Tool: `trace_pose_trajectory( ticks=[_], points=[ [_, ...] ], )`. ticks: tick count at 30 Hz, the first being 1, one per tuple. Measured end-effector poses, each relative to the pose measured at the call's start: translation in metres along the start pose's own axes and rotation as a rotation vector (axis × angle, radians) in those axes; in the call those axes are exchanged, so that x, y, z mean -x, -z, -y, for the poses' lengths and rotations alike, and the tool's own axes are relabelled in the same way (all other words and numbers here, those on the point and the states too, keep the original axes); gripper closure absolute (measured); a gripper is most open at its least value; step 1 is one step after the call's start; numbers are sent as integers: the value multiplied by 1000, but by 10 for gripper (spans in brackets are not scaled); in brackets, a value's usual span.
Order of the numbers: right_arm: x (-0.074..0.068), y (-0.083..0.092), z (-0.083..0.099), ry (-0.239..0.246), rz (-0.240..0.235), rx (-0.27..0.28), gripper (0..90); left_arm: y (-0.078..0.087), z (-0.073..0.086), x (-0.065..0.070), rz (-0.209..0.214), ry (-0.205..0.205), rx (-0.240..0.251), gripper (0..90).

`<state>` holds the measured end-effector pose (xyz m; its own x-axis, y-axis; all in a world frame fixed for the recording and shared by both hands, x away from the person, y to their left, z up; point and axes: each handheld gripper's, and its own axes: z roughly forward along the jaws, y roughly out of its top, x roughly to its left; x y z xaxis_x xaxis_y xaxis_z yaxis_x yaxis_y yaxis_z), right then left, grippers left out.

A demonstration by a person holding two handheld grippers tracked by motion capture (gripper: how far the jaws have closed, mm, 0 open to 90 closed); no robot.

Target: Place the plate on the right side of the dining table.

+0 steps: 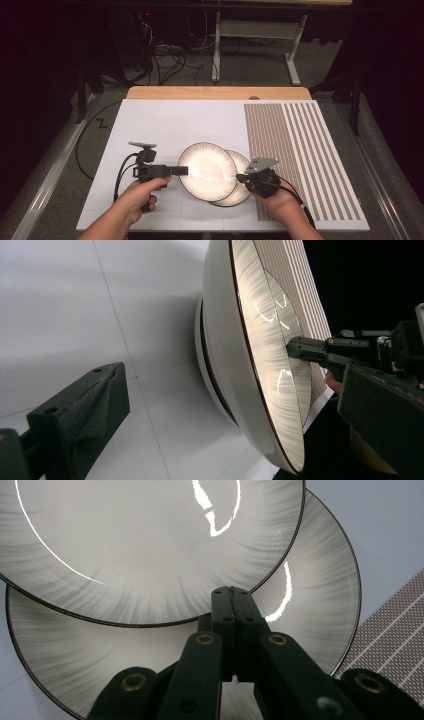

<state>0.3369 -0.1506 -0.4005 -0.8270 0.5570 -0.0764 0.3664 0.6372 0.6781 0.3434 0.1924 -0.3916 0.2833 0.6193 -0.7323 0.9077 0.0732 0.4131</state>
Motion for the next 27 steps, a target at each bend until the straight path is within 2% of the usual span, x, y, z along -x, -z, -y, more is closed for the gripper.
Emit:
trace_pose_trajectory(
  ticks=[8, 13, 16, 23, 27],
  points=[
    [0, 0, 0, -1, 1, -1, 900, -14, -2, 5, 0, 5, -36, 18],
    [0, 0, 0, 0, 2, 0, 900, -20, -4, 3, 14, 24, -56, 86],
    [0, 0, 0, 1, 3, -1, 900, -22, -5, 1, 26, 31, -73, 166],
    [-1, 0, 0, 4, 8, -1, 900, -25, -7, -4, 53, 62, -79, 428],
    [-1, 0, 0, 5, 8, -1, 900, -25, -8, -6, 59, 70, -88, 529]
  ],
)
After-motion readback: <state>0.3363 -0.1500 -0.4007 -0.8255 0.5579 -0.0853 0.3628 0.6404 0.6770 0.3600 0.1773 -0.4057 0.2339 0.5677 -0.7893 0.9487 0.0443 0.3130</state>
